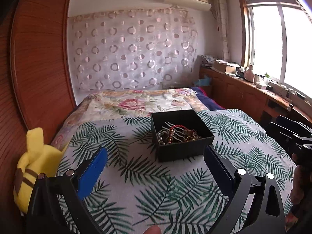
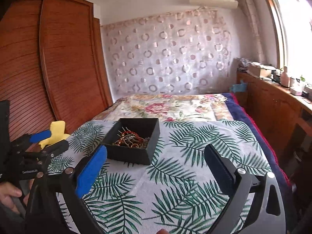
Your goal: Organize jewelry
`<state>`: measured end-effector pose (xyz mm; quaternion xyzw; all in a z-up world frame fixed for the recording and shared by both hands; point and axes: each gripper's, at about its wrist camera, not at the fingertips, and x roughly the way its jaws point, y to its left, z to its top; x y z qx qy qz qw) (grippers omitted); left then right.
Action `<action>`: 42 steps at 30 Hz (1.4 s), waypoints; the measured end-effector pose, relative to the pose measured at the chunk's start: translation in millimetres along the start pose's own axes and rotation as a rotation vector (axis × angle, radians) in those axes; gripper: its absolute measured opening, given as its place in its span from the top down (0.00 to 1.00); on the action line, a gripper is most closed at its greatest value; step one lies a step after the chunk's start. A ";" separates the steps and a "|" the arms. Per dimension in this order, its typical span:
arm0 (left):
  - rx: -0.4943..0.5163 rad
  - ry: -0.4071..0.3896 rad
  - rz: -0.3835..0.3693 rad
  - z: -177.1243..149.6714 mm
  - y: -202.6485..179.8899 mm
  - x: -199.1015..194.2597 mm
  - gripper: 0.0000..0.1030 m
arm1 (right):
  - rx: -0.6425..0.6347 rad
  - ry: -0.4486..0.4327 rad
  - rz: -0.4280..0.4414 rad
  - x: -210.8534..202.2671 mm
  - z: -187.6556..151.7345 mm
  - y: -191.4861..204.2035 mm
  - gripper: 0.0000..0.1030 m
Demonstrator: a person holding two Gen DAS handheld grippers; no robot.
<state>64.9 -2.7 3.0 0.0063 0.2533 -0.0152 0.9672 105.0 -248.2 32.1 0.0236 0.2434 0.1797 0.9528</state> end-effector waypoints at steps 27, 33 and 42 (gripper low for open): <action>-0.018 -0.009 0.027 -8.3 6.0 -16.2 0.07 | -0.001 -0.009 -0.039 -6.9 -13.2 9.2 0.02; -0.017 -0.008 0.026 -8.5 6.2 -16.4 0.07 | -0.002 -0.010 -0.040 -6.7 -13.0 9.3 0.02; -0.011 -0.013 0.021 -7.6 4.7 -18.6 0.07 | -0.001 -0.009 -0.040 -6.9 -13.2 9.2 0.02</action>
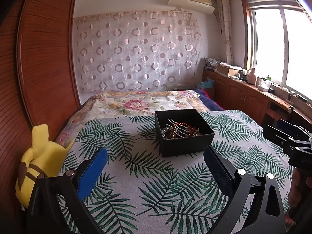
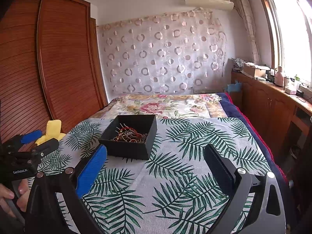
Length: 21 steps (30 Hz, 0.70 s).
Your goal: Organize jewelry
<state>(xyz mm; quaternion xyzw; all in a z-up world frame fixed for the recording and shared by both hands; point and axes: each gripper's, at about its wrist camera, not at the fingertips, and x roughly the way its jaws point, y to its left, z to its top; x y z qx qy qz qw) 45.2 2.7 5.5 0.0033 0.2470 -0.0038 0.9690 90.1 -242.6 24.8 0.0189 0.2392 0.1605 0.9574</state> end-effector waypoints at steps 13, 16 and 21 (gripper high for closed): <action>-0.005 -0.012 -0.004 3.4 -3.5 -3.3 0.07 | 0.000 -0.001 0.001 -0.4 -0.1 -0.9 0.02; -0.008 -0.019 -0.006 4.1 -2.8 -4.1 0.07 | 0.000 0.000 -0.001 -0.3 0.1 -0.9 0.02; -0.006 -0.021 -0.004 4.2 -2.7 -3.9 0.07 | 0.000 -0.001 0.000 -0.4 0.4 -1.1 0.02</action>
